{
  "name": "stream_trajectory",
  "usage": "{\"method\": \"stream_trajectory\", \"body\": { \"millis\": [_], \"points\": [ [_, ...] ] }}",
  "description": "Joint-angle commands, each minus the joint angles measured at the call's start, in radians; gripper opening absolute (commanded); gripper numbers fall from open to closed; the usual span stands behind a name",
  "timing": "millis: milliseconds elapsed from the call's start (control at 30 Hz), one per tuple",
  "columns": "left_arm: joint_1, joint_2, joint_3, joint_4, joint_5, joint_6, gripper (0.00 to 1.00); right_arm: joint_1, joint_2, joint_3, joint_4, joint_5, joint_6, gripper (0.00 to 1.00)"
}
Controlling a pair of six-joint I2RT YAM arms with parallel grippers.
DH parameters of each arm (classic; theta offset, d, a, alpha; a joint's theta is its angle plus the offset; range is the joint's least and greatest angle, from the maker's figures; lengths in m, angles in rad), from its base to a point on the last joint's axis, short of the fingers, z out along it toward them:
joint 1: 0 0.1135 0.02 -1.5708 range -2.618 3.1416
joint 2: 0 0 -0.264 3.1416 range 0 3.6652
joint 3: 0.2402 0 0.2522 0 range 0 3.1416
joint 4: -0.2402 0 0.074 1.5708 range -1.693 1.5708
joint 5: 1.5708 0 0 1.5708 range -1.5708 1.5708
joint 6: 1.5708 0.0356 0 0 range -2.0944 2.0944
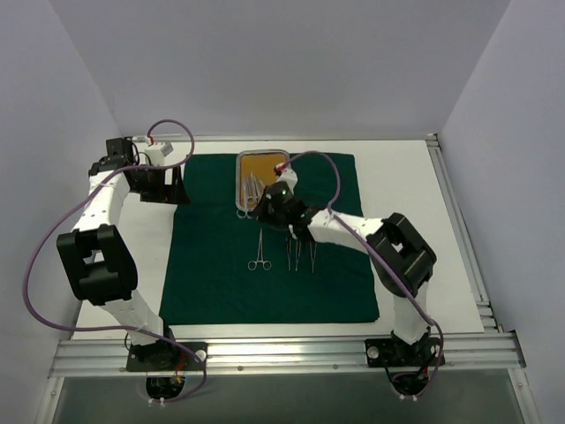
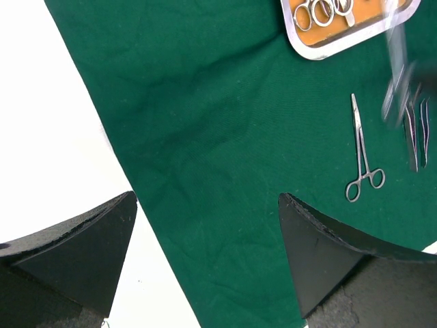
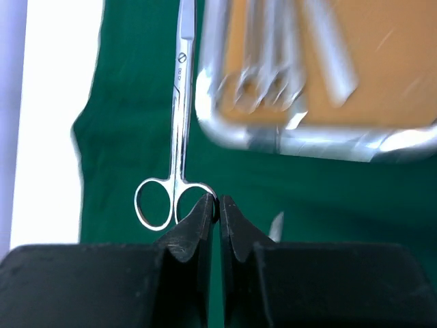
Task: Open and lay out the surgical kit
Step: Pick up the medical item from the container, then place the medical item in the surgical kit.
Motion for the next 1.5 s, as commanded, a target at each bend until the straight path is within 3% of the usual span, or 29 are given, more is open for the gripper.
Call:
{"method": "stream_trajectory", "body": {
  "millis": [0,133,400,867,1467],
  "points": [
    [0.013,-0.059,0.037,0.014,0.028,0.010,0.94,0.124,-0.131,-0.105,0.136,0.137,0.174,0.00],
    [0.016,-0.084,0.022,0.012,0.028,0.018,0.94,0.206,-0.202,-0.282,0.189,0.222,0.296,0.00],
    [0.018,-0.133,-0.030,0.032,0.035,0.012,0.94,0.377,-0.145,-0.337,0.197,0.314,0.417,0.00],
    [0.018,-0.150,-0.041,0.034,0.038,0.012,0.94,0.385,-0.029,-0.296,0.128,0.305,0.500,0.00],
    [0.020,-0.138,-0.046,0.046,0.048,0.014,0.94,0.374,-0.001,-0.238,-0.001,0.302,0.434,0.02]
  ]
}}
